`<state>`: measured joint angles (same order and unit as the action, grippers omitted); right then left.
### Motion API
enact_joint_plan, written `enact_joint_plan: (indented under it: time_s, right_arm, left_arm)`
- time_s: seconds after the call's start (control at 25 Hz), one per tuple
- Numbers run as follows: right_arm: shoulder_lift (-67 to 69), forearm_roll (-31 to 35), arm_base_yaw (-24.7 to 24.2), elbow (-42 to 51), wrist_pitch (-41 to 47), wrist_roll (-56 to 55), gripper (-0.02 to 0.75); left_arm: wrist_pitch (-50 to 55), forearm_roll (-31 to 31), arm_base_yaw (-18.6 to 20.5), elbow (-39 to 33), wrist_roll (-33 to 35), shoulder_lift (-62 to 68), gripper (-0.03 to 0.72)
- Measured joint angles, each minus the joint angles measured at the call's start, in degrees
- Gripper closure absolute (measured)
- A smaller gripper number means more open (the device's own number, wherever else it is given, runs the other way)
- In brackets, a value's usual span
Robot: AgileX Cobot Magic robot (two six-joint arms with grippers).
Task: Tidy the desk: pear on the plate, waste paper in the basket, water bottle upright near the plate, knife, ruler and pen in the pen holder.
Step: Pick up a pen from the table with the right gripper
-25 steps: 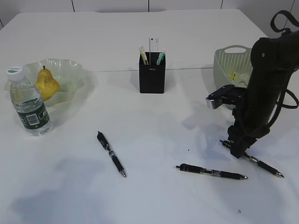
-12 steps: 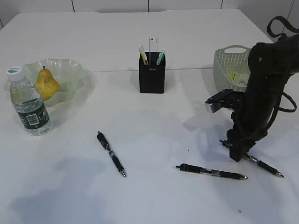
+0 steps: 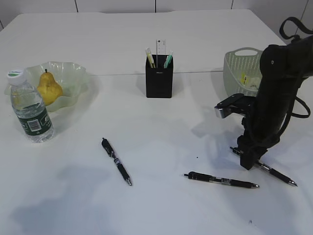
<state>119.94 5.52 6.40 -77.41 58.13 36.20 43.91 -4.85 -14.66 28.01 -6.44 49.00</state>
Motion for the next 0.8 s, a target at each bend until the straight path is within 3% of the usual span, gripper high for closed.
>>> enact_joint_plan:
  time_s: [0.44, 0.8]
  right_arm:
    - [0.00, 0.00, 0.00, 0.00, 0.00, 0.00, 0.335]
    - [0.00, -0.88, 0.00, 0.00, 0.92, 0.00, 0.543]
  left_arm:
    - [0.04, 0.49, 0.00, 0.00, 0.00, 0.00, 0.449]
    - [0.04, 0.88, 0.00, 0.00, 0.00, 0.00, 0.449]
